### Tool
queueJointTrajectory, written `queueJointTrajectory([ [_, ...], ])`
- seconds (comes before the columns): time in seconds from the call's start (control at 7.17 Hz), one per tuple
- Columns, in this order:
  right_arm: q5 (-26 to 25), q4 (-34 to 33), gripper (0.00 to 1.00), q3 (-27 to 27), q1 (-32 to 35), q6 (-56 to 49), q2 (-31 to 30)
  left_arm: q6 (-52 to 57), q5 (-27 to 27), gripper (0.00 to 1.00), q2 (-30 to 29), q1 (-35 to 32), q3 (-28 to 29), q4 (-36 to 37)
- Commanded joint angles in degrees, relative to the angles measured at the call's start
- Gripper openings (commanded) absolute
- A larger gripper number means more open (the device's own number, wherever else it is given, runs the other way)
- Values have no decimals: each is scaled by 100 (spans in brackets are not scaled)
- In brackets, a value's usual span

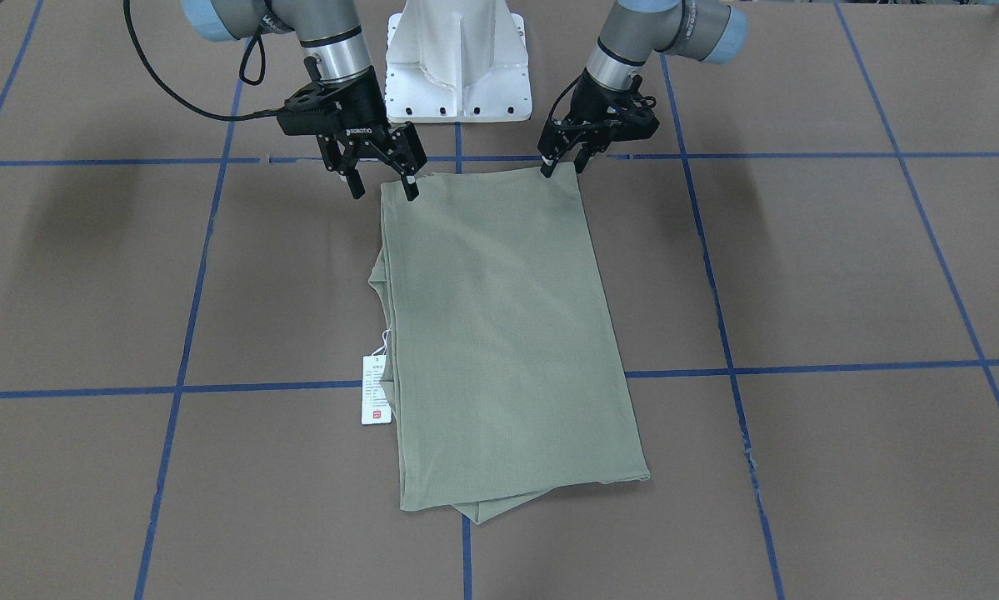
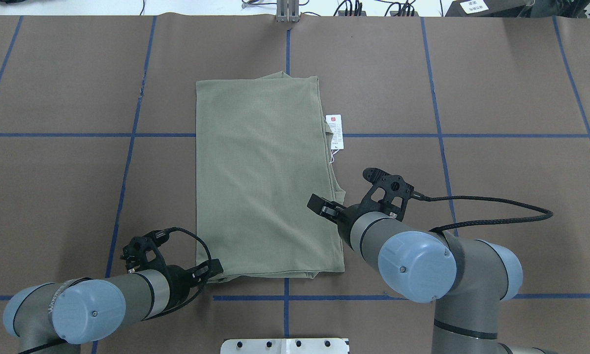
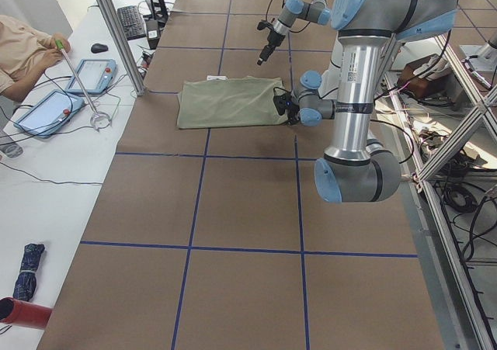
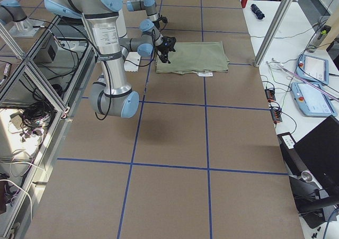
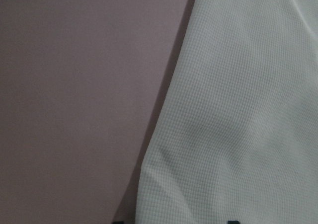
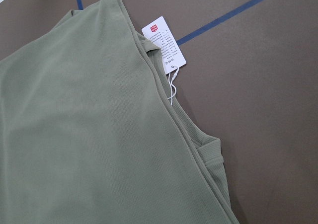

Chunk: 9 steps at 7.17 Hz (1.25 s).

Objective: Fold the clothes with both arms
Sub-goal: 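Move both grippers to the shirt's near edge, one at each corner, then grasp the near corners of the green shirt with both grippers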

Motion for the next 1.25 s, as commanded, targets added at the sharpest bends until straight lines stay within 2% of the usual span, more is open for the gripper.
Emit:
queueJointTrajectory([
  [0.0, -7, 11, 100, 0, -9, 0, -5, -161, 7, 23, 0, -5, 29, 0],
  [0.14, -59, 11, 100, -9, -61, 0, -14, -163, 15, 0, 9, -5, 38, 0],
  [0.28, -233, -6, 100, -26, -175, 87, -6, -163, 15, 0, 0, 4, 38, 0],
  [0.42, -253, -102, 97, -52, -272, 610, 73, -163, 15, 0, -9, -13, 3, 0],
  [0.7, -183, -917, 98, -70, -456, 1008, 301, -163, 15, 0, -9, -66, -41, 0],
  [1.12, -183, -868, 99, -579, -642, 1143, 355, -163, 15, 0, -61, -57, -41, -9],
])
